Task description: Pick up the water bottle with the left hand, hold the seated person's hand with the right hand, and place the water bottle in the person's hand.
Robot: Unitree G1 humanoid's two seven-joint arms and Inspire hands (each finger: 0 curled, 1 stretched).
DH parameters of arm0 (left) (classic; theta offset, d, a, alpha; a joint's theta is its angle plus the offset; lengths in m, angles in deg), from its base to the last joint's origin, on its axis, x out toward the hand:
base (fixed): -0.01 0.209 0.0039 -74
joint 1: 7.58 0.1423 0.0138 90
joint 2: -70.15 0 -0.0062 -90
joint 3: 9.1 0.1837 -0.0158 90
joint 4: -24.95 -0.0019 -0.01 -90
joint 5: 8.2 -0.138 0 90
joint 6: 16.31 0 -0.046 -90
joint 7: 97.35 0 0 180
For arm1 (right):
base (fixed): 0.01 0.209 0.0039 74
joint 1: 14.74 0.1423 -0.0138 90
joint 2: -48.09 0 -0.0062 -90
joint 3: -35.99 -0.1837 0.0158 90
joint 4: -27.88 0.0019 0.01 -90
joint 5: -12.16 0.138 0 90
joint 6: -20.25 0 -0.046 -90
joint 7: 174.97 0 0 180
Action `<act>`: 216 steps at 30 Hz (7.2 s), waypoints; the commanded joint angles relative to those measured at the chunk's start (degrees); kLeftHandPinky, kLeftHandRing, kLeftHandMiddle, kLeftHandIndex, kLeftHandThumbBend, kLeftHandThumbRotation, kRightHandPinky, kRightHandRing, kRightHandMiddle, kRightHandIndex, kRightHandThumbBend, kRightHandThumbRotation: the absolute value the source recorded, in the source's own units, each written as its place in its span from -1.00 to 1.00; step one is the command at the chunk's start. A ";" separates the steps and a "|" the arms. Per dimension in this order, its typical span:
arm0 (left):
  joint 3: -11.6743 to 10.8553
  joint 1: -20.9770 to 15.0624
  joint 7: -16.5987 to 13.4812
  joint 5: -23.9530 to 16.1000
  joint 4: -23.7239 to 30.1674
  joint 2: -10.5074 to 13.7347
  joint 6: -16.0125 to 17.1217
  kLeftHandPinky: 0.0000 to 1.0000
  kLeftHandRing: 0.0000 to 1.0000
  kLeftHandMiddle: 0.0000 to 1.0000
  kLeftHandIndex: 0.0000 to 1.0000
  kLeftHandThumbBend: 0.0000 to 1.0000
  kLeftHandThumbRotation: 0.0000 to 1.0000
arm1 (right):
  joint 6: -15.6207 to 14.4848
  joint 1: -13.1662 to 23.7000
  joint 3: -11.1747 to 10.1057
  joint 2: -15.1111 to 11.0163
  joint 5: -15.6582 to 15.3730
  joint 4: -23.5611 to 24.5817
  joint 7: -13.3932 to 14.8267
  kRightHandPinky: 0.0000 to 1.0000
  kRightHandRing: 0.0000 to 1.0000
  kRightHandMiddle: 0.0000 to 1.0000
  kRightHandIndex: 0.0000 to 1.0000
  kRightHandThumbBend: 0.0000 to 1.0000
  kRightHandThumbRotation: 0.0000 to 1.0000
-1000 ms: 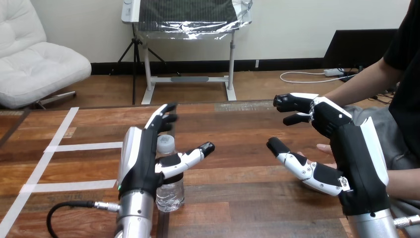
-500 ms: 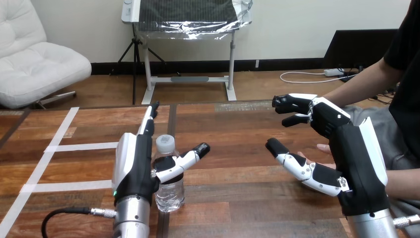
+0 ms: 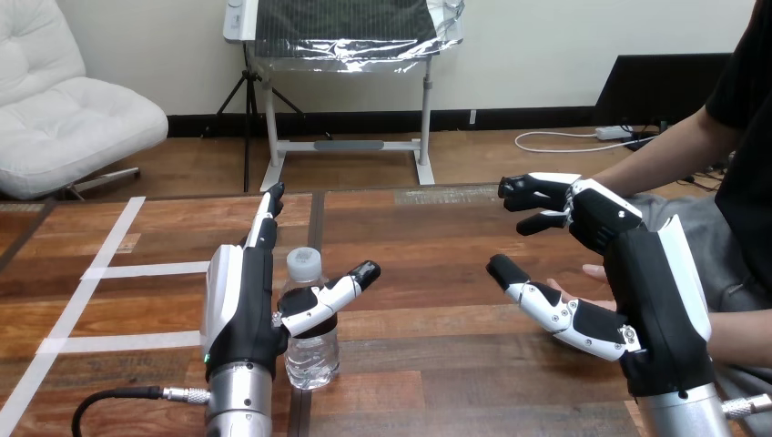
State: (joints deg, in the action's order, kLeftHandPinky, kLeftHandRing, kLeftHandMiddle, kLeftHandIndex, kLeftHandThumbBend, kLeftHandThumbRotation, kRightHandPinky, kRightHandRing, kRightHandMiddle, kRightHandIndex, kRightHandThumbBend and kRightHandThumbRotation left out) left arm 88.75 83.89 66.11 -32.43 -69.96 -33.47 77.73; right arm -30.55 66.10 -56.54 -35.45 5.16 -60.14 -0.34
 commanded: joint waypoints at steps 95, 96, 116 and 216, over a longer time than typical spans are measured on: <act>0.17 -5.28 -5.80 0.24 -12.65 0.02 -1.71 0.20 0.33 0.39 0.40 0.67 -0.74 | 0.81 3.77 0.53 -0.65 1.41 1.92 -1.27 0.14 0.35 0.42 0.32 0.09 -0.95; 0.10 -5.32 -6.00 0.34 -12.88 -0.02 -1.41 0.17 0.30 0.37 0.37 0.66 -0.78 | 0.74 3.75 0.54 -0.66 1.43 1.99 -1.30 0.14 0.35 0.42 0.32 0.09 -0.95; -0.30 -6.65 -12.73 0.98 -19.78 0.06 9.55 -0.22 -0.17 -0.09 -0.06 0.41 -1.00 | -0.21 3.51 0.50 -0.48 1.34 2.77 -1.50 0.13 0.34 0.41 0.32 0.08 -0.95; 0.95 -1.38 -6.89 5.22 -8.07 -4.41 18.02 -0.16 -0.14 -0.10 -0.04 0.36 -1.00 | -18.13 3.88 -6.42 -18.89 -15.14 9.85 -5.54 0.30 0.56 0.63 0.58 0.45 -1.00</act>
State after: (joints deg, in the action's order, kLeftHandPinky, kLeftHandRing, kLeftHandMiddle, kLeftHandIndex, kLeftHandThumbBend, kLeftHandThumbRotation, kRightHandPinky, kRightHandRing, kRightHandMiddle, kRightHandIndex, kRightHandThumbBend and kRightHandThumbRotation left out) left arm 89.30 84.19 58.78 -27.33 -82.90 -37.15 93.56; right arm -47.02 66.51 -61.47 -51.02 -8.71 -52.75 -4.86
